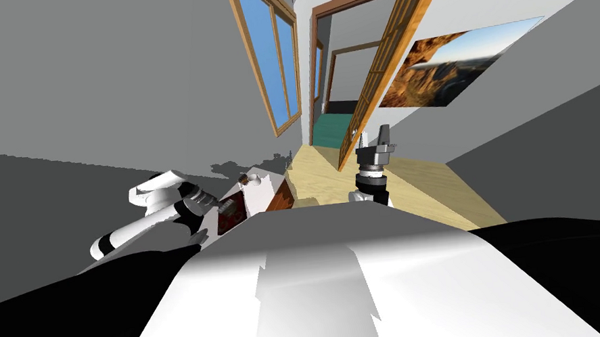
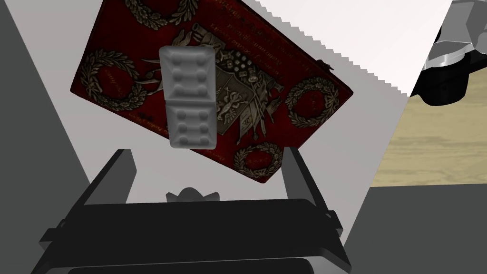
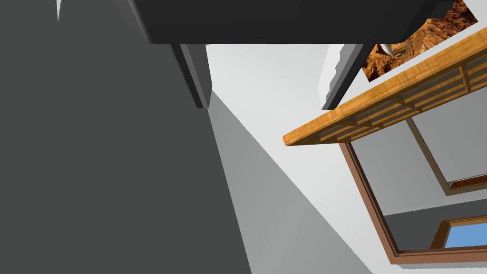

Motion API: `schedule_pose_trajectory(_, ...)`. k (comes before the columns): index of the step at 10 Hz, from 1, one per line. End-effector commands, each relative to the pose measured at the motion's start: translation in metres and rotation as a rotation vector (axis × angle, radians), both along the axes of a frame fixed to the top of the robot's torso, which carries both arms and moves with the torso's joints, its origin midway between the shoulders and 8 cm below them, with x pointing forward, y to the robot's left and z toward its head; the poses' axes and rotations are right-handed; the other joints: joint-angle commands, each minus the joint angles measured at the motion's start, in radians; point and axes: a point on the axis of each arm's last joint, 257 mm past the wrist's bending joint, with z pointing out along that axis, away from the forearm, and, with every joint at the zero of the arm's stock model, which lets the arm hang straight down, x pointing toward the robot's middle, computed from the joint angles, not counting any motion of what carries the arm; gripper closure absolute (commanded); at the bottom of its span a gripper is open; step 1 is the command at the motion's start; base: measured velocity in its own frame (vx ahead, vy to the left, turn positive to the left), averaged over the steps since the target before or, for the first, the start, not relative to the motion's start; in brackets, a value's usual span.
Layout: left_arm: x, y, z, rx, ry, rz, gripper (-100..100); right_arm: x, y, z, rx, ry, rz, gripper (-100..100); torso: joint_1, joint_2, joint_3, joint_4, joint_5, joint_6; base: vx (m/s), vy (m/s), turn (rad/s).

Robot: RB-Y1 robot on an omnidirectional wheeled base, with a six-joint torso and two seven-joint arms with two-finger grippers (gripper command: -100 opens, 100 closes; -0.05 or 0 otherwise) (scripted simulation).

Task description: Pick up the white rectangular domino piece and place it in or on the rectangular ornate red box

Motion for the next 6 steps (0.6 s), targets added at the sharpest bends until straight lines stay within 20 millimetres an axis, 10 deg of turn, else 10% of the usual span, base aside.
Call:
schedule_pose_trajectory(1,0.0000,0.0000,0.0000,0.000,0.000,0.000,0,0.0000,0.0000,0.0000,0.000,0.000,0.000,0,0.000,0.000,0.000,0.000,0.000,0.000,0.000,0.000,0.000)
schedule_pose_trajectory(6,0.0000,0.0000,0.0000,0.000,0.000,0.000,0,0.0000,0.0000,0.0000,0.000,0.000,0.000,0,0.000,0.000,0.000,0.000,0.000,0.000,0.000,0.000,0.000)
